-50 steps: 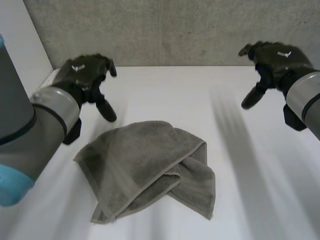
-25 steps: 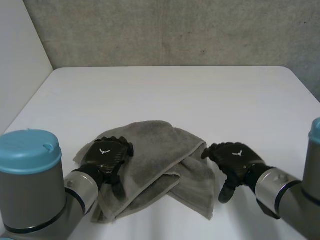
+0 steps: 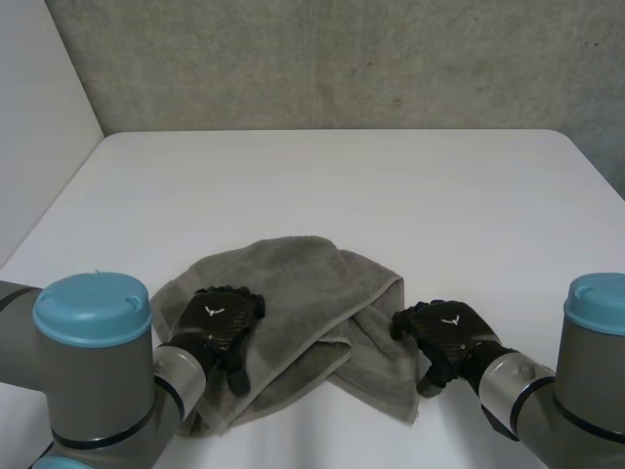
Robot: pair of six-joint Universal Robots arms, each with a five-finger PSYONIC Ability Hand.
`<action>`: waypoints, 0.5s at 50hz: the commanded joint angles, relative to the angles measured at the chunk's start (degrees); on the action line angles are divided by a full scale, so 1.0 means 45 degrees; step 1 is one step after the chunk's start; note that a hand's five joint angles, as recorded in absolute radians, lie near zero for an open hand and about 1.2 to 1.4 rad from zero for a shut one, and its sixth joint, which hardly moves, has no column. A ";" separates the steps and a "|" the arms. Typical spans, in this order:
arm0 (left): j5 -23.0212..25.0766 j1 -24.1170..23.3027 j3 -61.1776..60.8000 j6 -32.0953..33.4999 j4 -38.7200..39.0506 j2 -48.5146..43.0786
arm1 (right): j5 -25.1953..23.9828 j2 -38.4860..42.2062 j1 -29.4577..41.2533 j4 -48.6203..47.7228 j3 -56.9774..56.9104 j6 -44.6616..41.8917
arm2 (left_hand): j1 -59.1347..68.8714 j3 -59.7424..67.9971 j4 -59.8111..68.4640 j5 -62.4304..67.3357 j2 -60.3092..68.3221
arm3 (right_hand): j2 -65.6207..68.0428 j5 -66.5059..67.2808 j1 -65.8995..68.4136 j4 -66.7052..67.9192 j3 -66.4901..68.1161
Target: Fold the towel.
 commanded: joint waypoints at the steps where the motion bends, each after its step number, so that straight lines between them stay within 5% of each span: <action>1: 0.0000 -0.0012 -0.0058 -0.0019 -0.0003 0.0193 | -0.0112 0.0082 -0.0016 -0.0569 0.0061 0.0563 | 0.5845 0.5885 0.5964 0.5879 0.5893 | 0.5408 0.5538 0.5415 0.5485 0.5464; 5: -0.0039 0.0047 -0.0078 -0.0485 -0.0003 0.0582 | -0.0385 0.0121 -0.0036 -0.0590 0.0023 0.1381 | 0.8409 0.8448 0.8528 0.8442 0.8456 | 0.8775 0.8905 0.8782 0.8853 0.8831; 11: 0.0078 0.0105 -0.0078 -0.1678 -0.0139 0.1285 | -0.1809 0.0317 -0.0114 -0.0531 -0.0036 0.2535 | 0.8409 0.8449 0.8528 0.8442 0.8457 | 0.8778 0.8908 0.8785 0.8855 0.8834; 17: 0.0137 0.0125 -0.0312 -0.1914 -0.0160 0.1932 | -0.2086 0.0219 -0.0388 -0.0492 -0.0017 0.2654 | 0.8148 0.8187 0.8267 0.8181 0.8196 | 0.8778 0.8908 0.8785 0.8855 0.8834; 22: 0.0156 0.0183 -0.0605 -0.1894 -0.0082 0.2244 | -0.2125 0.0122 -0.0622 -0.0492 0.0022 0.2635 | 0.6881 0.6921 0.7000 0.6914 0.6929 | 0.1481 0.1611 0.1488 0.1558 0.1537; 25: 0.0156 0.0184 -0.0625 -0.1894 -0.0101 0.2244 | -0.2125 0.0102 -0.0602 -0.0472 0.0022 0.2635 | 0.5502 0.5541 0.5621 0.5535 0.5549 | 0.0343 0.0473 0.0350 0.0421 0.0399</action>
